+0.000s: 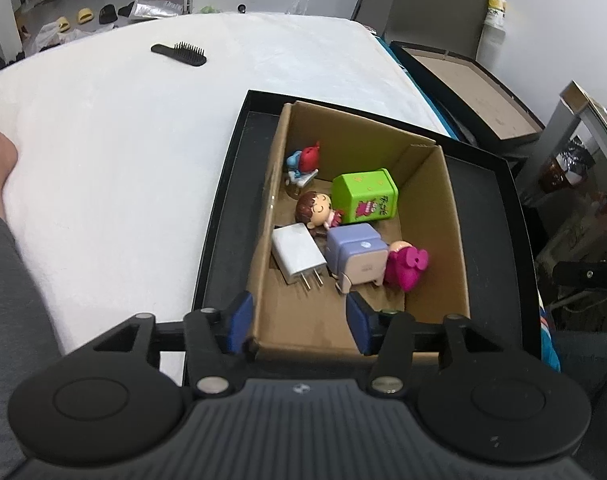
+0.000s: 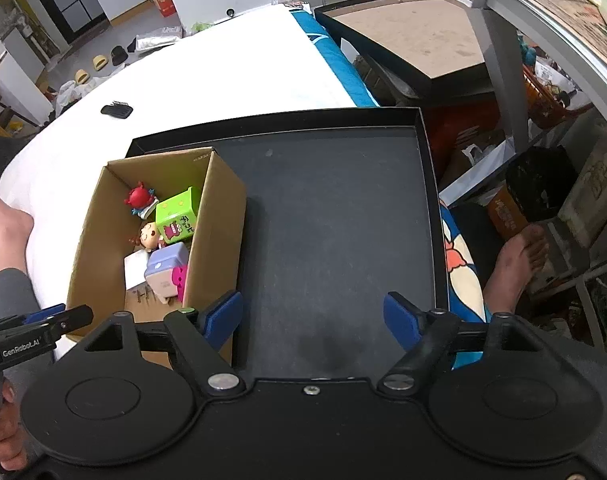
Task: Organize rigid objects
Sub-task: 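Release the box with the left gripper while the right gripper withdraws upward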
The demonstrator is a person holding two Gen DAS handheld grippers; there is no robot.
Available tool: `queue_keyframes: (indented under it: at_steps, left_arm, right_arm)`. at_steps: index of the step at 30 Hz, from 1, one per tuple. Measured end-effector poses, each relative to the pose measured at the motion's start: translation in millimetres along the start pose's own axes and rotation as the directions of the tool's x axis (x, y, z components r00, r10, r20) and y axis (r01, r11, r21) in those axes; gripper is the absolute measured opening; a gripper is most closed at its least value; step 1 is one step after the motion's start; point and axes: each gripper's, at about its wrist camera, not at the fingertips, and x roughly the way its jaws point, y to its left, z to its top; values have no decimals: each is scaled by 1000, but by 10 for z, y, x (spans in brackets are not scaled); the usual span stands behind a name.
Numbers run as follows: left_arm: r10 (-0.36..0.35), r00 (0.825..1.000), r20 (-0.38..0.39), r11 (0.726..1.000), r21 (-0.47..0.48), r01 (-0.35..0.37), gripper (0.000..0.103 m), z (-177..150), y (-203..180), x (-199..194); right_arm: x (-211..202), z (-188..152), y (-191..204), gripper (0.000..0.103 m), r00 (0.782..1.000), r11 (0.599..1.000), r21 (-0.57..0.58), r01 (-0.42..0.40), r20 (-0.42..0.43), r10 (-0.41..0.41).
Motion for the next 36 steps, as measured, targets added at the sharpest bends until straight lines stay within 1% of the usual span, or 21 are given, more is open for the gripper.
queue_keyframes:
  at_steps: [1,4,9,13,16,20,23,28,33,36]
  left_arm:
    - [1,1000,-2,1000,6,-1,52,-12,-26,-26]
    - [-4,1000,-6,1000,24,4,55,-59,-116,-108]
    - [4,1000,1,998,65,-4,63,-146,-289,-288]
    - [9,1000,16,996,89,-11,71,-202,-388,-420]
    - [7,1000,26,995,95,-9,73,-242,-439,-512]
    - [-3,999,37,994,110,-1,83,-297,-497,-612]
    - [-11,999,44,993,120,5,87,-348,-529,-684]
    - [-33,998,57,988,152,24,89,-438,-579,-819]
    - [-38,996,82,982,189,22,92,-542,-625,-972]
    - [-54,994,95,979,200,34,94,-593,-623,-1067]
  right_arm:
    - [-17,-23,-16,84,1000,1000,4,0,5,0]
    - [-76,-89,-60,92,999,1000,7,22,30,-22]
    - [-155,-203,-124,96,999,1000,21,20,36,-21]
    - [-284,-320,-171,101,997,999,22,23,74,-24]
    - [-382,-399,-190,103,995,999,25,26,101,-28]
    - [-508,-500,-205,103,991,999,36,32,133,-37]
    - [-607,-580,-213,103,986,998,45,34,159,-41]
    - [-759,-689,-220,103,981,998,60,3,192,-15]
    - [-902,-818,-146,103,975,999,40,14,221,-23]
    - [-983,-897,-113,103,970,999,42,23,239,-33]
